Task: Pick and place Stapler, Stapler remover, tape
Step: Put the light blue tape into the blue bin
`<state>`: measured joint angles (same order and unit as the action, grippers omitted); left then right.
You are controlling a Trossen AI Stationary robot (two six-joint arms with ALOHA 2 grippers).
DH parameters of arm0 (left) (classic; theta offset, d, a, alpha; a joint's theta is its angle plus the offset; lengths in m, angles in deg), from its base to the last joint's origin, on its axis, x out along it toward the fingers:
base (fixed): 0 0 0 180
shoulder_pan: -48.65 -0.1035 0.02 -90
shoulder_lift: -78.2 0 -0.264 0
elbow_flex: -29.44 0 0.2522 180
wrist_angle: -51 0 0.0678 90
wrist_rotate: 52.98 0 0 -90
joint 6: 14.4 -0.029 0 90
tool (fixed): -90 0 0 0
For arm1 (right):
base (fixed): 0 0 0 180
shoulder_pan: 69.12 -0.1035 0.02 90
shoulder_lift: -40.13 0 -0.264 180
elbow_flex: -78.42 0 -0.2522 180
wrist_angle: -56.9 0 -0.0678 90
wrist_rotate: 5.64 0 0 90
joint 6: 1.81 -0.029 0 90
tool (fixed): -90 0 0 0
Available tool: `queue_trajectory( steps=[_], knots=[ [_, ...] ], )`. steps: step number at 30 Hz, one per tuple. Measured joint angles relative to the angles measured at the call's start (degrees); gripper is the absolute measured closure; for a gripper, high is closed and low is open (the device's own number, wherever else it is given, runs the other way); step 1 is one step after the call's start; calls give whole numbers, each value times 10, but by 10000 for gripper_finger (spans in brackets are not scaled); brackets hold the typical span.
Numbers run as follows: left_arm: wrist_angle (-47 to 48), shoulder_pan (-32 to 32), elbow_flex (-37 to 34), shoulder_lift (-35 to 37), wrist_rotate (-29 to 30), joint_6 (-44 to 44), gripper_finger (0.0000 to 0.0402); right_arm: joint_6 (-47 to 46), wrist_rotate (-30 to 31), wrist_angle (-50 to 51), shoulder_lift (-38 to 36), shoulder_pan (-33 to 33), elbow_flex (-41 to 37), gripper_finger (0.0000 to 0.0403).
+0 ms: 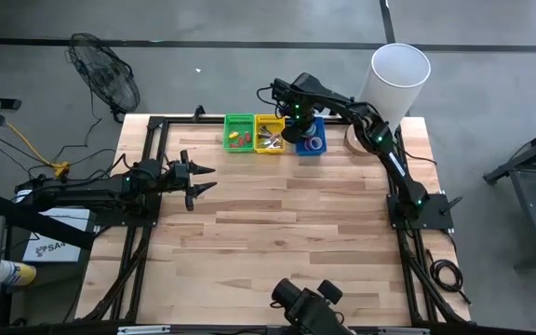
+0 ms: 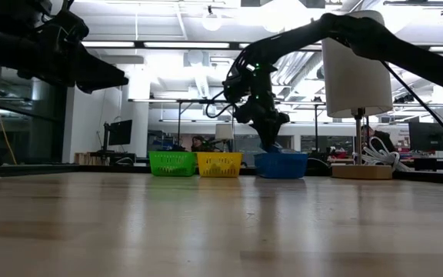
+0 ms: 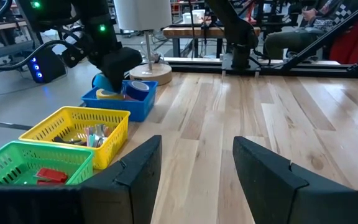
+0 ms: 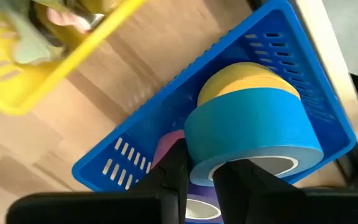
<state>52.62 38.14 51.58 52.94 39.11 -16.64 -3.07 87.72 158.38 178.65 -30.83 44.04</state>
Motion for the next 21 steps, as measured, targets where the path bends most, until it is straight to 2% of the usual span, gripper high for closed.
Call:
queue_trajectory(
  steps=[10, 21],
  knots=[
    [1, 0, 0, 0, 0, 0, 207, -1, 9, 4, 0, 0, 1, 353],
    [3, 0, 0, 0, 0, 0, 207, 1, 8, 9, 0, 0, 2, 295]
  ],
)
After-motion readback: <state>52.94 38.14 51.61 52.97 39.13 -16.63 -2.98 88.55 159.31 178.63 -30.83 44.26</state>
